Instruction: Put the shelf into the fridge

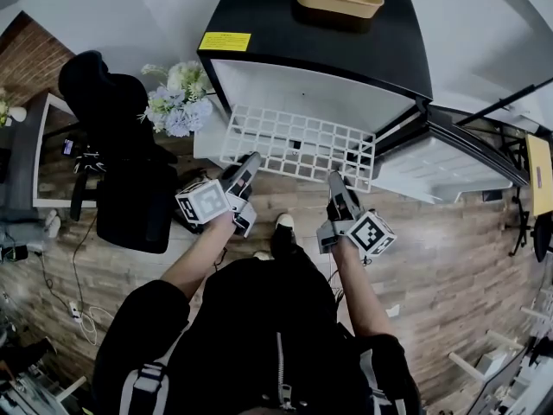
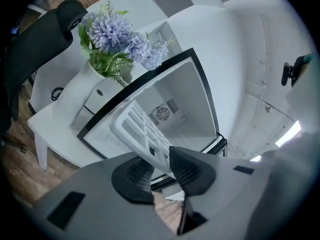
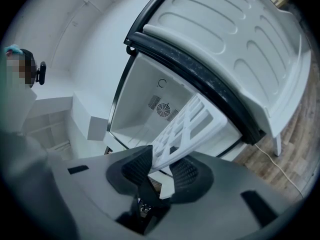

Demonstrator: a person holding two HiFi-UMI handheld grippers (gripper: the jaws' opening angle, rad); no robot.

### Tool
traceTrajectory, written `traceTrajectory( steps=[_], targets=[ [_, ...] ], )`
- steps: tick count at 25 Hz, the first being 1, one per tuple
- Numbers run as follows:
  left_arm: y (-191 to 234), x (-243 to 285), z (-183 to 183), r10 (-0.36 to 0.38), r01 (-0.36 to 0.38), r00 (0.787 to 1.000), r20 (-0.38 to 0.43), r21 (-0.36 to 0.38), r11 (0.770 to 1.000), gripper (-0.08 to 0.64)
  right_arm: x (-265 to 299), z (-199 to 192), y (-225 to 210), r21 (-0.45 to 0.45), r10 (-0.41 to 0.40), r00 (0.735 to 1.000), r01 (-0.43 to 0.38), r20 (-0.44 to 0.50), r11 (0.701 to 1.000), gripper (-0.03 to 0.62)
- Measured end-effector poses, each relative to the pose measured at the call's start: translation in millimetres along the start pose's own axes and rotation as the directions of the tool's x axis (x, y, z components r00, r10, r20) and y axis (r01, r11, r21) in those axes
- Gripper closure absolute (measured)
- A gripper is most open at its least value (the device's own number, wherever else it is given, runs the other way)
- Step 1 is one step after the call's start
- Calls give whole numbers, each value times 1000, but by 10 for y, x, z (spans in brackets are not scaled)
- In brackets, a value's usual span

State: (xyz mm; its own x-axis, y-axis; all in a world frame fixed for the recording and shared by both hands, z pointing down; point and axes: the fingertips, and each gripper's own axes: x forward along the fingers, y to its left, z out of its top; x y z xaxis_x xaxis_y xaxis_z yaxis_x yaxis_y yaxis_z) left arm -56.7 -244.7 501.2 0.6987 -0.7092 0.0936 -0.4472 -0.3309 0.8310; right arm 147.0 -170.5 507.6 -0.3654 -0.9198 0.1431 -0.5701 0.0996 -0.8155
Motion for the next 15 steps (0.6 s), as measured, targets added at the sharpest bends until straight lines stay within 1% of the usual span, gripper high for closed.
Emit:
traceTrajectory(
  steps=[2,6,10,15],
  targets=[
    [-26,-5,4,3,-3,1000,-5,1,1000,456,-1,-14,-9,6,-1,1000,1,0,1000,474],
    [-91,-106,11,7,-7,1000,1,6,1000,456,-33,-49,20,14,30,999,-30,17,999,474],
    [-62,-23,47,5,-5,1000,5,10,1000,456,53,28,22,-5,0,1000,0,-2,1000,474],
    [6,118,79,19,-19,1000,1,10,1000,456,181,113,-61,-16,-11,1000,11,-14,1000,474]
  ],
)
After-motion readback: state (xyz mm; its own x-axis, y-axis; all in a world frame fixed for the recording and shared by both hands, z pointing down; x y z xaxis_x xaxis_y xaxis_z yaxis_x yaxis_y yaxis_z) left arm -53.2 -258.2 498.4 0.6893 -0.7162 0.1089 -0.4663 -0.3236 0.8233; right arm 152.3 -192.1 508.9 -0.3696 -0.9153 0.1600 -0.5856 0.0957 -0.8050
